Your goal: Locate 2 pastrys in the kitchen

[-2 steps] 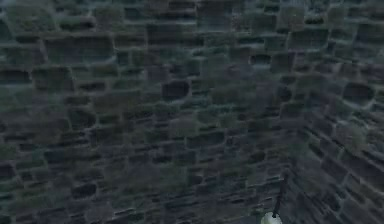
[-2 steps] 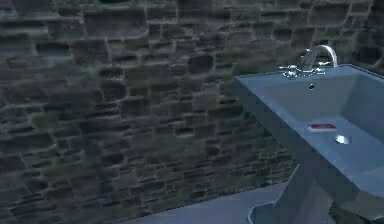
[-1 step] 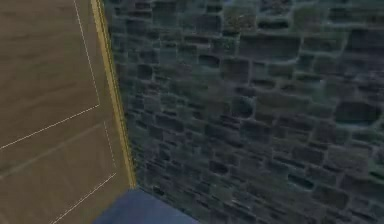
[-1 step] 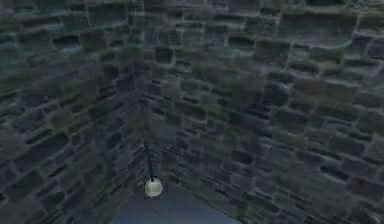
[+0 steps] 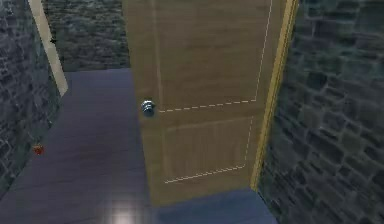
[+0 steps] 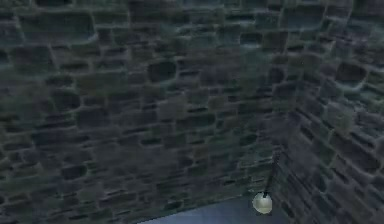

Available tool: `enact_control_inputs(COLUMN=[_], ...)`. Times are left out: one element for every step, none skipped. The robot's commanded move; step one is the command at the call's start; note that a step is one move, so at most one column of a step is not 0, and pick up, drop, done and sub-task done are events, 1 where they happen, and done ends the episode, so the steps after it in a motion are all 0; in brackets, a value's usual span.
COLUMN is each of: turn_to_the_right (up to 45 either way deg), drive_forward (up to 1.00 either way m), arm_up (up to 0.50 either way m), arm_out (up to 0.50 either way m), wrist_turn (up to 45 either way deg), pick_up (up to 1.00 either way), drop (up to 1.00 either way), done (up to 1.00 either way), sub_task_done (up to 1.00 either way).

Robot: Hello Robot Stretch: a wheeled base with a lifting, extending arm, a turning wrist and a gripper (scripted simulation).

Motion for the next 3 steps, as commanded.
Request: enact_control_inputs(turn_to_the_right=[-33.0,0.0,9.0], drive_forward=[0.0,0.9,0.0], arm_up=[0.0,0.0,0.0], arm_out=[0.0,0.0,0.0], wrist_turn=[0.0,0.0,0.0], pick_up=[0.0,0.0,0.0], drop=[0.0,0.0,0.0], done=[0.0,0.0,0.0], sub_task_done=[0.0,0.0,0.0])
